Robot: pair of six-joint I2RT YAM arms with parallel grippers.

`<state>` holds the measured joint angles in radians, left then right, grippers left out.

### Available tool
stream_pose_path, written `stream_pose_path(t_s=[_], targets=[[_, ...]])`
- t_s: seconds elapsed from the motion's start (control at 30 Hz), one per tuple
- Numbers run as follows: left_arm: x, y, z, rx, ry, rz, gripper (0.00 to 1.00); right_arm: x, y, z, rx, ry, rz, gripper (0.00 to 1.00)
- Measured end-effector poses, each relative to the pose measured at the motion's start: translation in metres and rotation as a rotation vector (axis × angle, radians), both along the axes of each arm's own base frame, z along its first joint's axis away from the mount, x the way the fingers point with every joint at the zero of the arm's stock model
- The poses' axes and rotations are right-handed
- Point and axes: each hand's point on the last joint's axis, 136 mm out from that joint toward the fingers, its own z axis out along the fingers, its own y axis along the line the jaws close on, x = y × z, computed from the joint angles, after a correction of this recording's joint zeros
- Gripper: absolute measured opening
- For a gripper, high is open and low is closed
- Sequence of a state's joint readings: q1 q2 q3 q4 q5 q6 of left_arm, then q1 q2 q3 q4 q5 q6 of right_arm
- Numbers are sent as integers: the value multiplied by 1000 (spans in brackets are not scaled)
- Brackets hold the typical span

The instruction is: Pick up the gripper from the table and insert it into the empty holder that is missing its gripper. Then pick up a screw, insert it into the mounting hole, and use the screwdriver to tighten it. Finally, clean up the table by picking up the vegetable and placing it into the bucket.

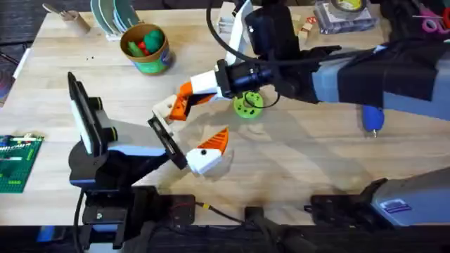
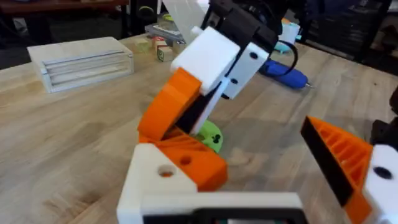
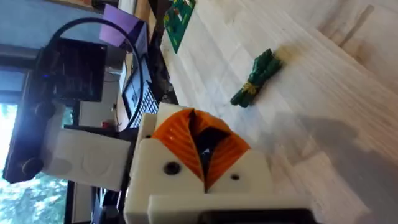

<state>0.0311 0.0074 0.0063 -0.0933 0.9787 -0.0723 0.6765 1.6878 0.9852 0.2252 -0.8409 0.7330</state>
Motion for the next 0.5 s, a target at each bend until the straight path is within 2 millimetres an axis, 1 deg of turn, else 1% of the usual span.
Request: stream_pose_path(t_s=[0.3, 0.5], targets=[[0, 0, 0, 0, 0, 0, 993, 0, 0, 0, 0, 0, 0, 7], [-2, -2, 0, 1, -3, -15, 993, 1, -6, 2, 13, 20, 13, 7]])
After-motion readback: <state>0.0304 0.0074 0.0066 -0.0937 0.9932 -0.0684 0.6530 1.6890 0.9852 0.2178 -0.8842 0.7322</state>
